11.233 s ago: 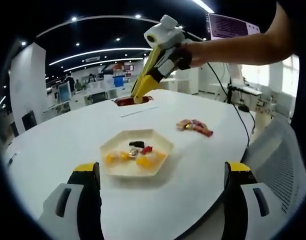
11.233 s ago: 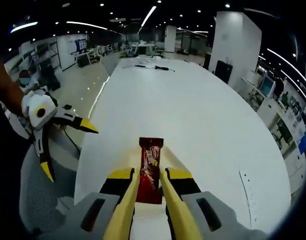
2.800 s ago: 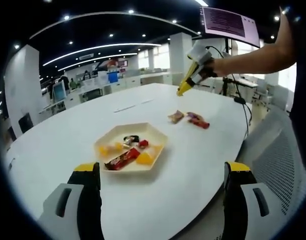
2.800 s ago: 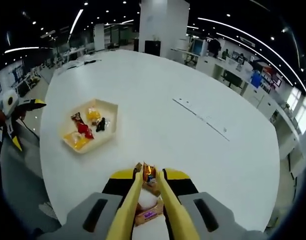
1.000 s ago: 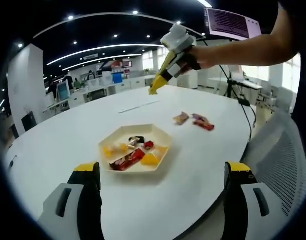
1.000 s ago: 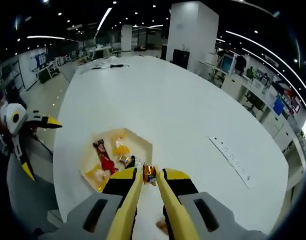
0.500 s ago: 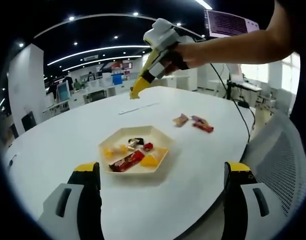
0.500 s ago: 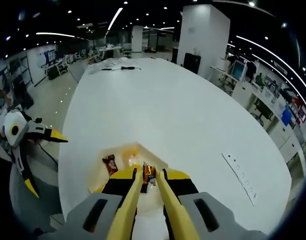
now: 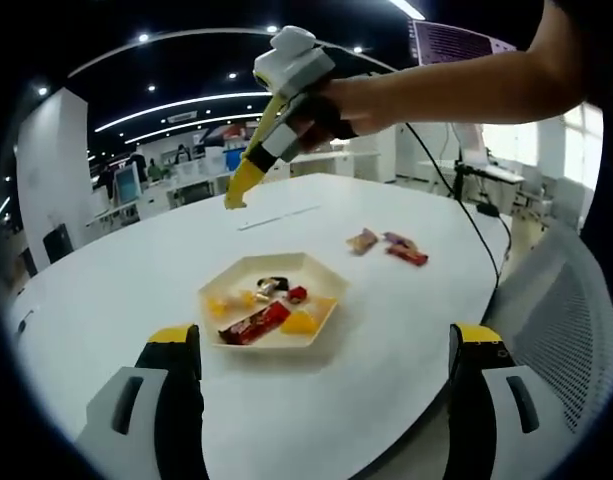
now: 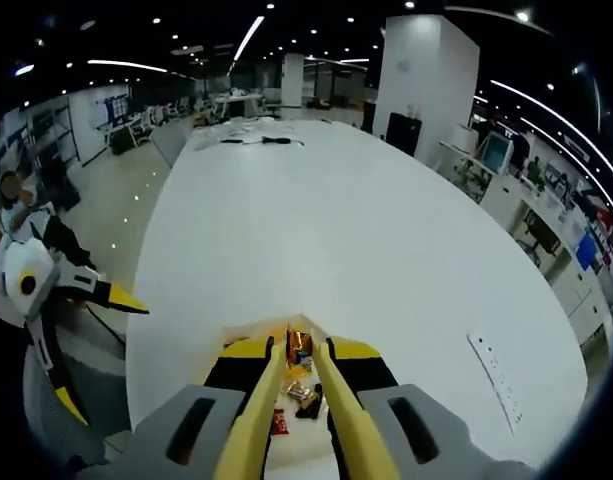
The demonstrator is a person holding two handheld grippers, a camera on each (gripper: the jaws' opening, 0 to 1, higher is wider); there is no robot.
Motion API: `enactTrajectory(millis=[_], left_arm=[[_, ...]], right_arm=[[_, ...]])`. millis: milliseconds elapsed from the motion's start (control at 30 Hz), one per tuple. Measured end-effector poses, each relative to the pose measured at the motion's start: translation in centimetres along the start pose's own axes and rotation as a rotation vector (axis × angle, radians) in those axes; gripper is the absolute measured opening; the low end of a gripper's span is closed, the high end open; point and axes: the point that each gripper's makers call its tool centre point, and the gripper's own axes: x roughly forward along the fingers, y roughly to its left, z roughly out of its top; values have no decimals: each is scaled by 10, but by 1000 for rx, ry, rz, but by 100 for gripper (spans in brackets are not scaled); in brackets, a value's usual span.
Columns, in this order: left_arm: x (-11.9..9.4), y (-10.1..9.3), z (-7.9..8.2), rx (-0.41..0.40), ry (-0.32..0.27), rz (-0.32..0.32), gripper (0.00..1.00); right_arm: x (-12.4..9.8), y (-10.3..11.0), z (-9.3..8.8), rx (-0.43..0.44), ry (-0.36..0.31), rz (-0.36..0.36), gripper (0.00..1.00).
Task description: Place the target food into the container with the food tongs after gripping and lifting it, then release it inside without dropping or visibly crushing the food.
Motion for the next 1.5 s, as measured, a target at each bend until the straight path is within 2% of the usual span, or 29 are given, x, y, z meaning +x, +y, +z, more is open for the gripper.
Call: enactTrajectory(millis=[667, 1133, 1500], left_arm=[[1, -1, -1, 7, 5, -2, 99], [0, -1, -1, 9, 8, -5, 99], [1, -3, -2, 14, 11, -8, 99]], right_arm=[[-2, -2, 7, -25, -33, -1, 26], [-15, -2, 11, -49, -63, -9, 27], [-29, -10, -2, -53, -54, -30, 28]])
